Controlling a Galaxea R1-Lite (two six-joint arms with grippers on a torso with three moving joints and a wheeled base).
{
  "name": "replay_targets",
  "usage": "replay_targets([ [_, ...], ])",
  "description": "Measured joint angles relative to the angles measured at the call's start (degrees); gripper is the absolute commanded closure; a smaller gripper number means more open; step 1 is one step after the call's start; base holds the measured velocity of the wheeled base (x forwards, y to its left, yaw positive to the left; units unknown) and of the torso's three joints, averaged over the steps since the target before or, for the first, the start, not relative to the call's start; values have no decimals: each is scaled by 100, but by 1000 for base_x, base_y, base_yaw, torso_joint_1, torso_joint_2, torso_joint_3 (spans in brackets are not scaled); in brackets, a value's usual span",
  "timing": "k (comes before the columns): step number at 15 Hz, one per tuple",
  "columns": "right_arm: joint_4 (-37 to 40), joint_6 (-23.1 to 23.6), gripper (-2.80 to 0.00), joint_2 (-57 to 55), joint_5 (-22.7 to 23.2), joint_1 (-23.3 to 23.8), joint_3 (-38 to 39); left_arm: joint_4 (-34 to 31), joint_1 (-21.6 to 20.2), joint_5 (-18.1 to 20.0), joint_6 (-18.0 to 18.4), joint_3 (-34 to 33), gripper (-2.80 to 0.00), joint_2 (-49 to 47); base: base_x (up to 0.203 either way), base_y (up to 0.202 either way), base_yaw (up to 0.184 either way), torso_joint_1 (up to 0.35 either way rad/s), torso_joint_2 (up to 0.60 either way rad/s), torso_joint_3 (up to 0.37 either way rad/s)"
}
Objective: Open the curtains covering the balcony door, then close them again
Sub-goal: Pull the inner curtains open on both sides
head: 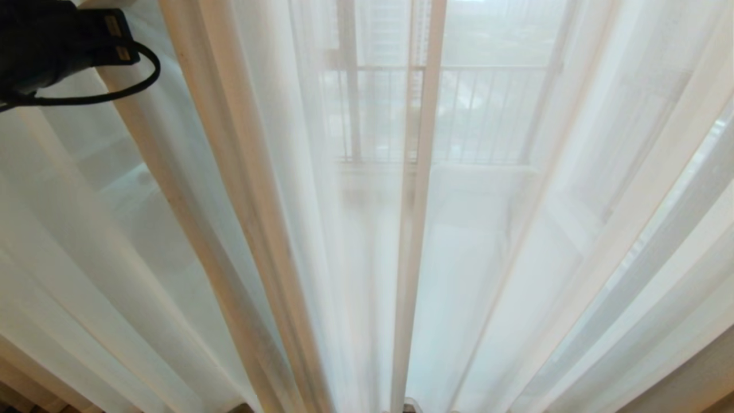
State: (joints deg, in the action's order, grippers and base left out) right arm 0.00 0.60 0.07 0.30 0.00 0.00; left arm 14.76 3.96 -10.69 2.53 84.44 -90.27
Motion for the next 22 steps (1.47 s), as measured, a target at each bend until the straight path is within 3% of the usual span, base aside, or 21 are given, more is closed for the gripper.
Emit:
replay_targets([
  [12,0,-2,0,0,1,0,0,76,309,-20,-8,-49,0,140,0,0,0,0,0,0],
  [22,0,2,0,0,2,0,0,86,177,-5,-1,-71,0,122,0,6,1,0,0,0],
])
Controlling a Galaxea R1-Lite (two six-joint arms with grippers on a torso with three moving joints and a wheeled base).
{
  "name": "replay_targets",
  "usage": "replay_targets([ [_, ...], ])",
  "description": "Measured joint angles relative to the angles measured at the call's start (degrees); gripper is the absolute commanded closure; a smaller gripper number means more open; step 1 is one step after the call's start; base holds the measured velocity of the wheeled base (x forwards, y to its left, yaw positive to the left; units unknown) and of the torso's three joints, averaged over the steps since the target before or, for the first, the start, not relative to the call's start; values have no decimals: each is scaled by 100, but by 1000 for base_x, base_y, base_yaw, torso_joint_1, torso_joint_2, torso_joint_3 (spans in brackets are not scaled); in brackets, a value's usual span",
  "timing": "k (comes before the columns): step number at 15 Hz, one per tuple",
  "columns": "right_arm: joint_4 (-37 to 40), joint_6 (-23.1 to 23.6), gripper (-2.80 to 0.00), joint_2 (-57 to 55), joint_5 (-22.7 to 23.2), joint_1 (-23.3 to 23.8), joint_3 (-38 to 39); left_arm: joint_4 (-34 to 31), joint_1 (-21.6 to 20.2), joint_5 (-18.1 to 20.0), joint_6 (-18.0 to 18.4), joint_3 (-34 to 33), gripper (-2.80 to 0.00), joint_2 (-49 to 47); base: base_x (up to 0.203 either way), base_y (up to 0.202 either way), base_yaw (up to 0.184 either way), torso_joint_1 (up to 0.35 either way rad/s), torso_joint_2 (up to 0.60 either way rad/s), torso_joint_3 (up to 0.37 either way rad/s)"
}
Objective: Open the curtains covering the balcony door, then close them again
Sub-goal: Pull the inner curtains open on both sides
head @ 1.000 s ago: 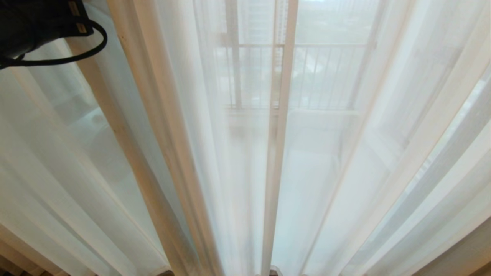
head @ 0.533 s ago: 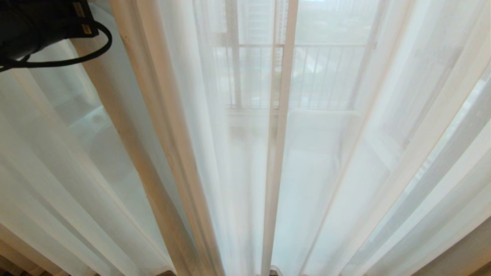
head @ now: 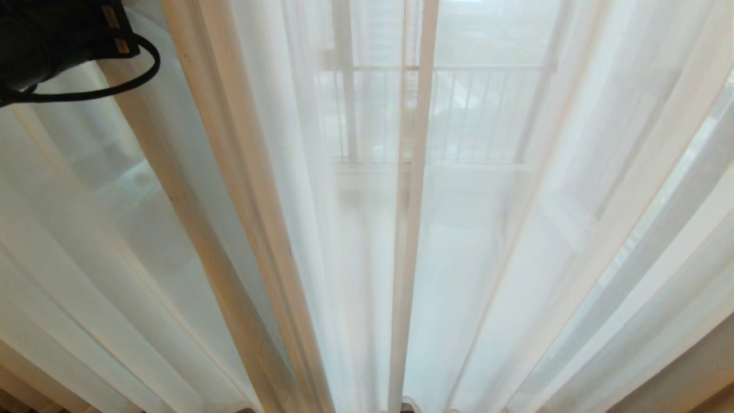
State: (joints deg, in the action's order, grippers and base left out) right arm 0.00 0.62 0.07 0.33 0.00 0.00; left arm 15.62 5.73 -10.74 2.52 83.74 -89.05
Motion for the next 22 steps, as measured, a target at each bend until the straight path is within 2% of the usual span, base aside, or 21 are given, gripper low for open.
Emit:
replay_targets([
  [22,0,-3,0,0,-2,0,0,-2,-39,22,63,2,0,-41,0,181,2,3,3,2],
])
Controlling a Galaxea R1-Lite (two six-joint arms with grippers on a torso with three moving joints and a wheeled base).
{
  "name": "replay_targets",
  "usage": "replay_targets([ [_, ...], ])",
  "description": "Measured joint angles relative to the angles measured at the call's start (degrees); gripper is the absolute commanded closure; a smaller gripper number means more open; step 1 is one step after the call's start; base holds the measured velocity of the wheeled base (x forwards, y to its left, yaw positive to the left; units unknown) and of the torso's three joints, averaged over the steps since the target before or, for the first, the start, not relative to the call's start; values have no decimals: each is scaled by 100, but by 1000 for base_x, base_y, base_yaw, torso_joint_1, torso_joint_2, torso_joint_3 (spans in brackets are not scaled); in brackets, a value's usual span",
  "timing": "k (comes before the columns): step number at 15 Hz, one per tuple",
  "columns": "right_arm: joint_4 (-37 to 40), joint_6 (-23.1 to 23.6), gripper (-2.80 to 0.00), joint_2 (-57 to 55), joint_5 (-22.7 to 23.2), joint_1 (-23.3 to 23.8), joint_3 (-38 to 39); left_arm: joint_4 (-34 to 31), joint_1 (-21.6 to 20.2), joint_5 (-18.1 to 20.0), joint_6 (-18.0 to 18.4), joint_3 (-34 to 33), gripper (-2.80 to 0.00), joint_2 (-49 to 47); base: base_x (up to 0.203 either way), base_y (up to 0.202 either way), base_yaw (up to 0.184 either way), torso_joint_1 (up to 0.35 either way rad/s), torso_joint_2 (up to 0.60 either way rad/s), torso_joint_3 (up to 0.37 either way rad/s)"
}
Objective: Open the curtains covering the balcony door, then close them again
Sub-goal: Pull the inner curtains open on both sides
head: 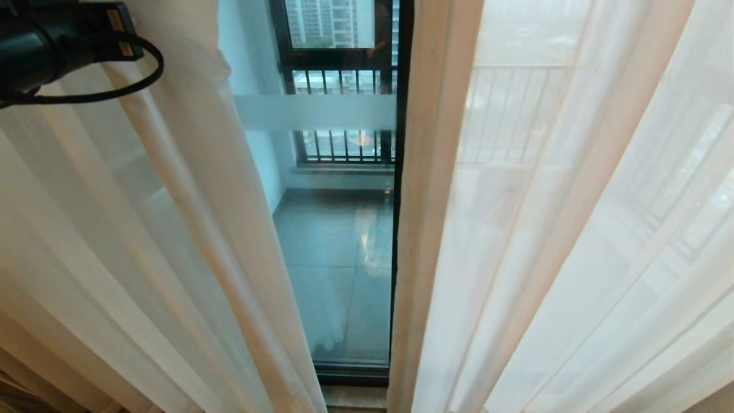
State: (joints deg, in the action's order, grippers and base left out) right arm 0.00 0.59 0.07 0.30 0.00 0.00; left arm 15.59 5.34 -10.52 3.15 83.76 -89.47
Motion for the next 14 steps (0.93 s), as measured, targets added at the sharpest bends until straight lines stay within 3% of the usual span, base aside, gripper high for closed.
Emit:
replay_targets([
  [14,-1,1,0,0,1,0,0,85,-5,64,-2,20,0,-127,0,184,0,1,3,2],
])
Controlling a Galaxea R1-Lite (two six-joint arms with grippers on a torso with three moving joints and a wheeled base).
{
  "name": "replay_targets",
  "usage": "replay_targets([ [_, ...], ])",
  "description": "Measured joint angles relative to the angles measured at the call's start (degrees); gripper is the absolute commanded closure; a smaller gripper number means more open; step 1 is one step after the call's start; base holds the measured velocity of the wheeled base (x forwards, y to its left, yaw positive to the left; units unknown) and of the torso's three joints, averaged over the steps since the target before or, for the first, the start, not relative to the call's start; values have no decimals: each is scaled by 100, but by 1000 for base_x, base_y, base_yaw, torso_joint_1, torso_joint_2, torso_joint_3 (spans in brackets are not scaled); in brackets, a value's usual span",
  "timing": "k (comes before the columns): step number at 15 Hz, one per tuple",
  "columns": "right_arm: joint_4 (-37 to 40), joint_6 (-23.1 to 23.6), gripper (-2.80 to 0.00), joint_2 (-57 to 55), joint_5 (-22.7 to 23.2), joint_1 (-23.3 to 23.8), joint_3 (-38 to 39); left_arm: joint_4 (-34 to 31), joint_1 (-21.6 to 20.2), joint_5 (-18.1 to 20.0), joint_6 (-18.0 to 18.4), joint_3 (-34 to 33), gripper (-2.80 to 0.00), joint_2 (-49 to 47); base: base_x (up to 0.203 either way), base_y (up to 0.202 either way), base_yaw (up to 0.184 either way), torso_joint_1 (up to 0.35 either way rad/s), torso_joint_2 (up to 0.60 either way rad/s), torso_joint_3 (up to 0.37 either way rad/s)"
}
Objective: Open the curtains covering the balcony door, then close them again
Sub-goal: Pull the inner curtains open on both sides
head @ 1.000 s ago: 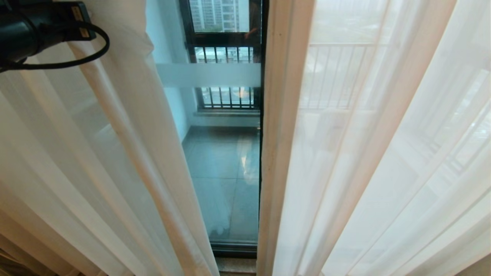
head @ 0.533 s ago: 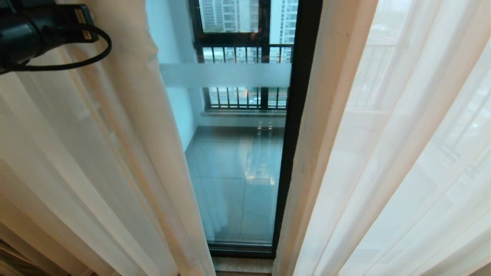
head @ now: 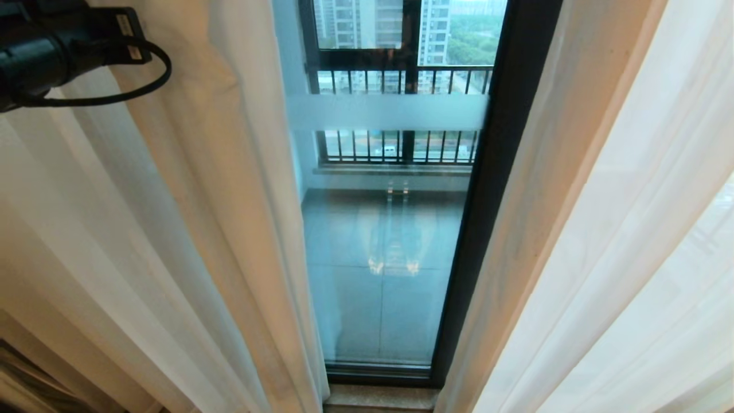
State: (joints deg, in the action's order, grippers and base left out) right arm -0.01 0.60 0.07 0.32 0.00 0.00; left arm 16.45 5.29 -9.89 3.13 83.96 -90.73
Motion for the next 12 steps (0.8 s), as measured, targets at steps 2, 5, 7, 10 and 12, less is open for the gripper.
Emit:
replay_targets([
  [2,1,0,0,0,-1,0,0,-5,-2,-2,0,0,0,-2,0,180,3,3,4,4],
  [5,1,0,0,0,1,0,0,-4,-2,2,2,0,0,-33,0,183,2,3,2,5],
  [7,1,0,0,0,1,0,0,-2,-2,-3,2,6,0,-58,0,182,3,8,2,0],
  [10,1,0,0,0,1,0,0,45,-2,-4,3,9,0,-109,0,184,3,3,3,2],
  [12,1,-2,0,0,-1,0,0,79,-2,-5,0,13,0,-151,0,184,1,0,1,4],
])
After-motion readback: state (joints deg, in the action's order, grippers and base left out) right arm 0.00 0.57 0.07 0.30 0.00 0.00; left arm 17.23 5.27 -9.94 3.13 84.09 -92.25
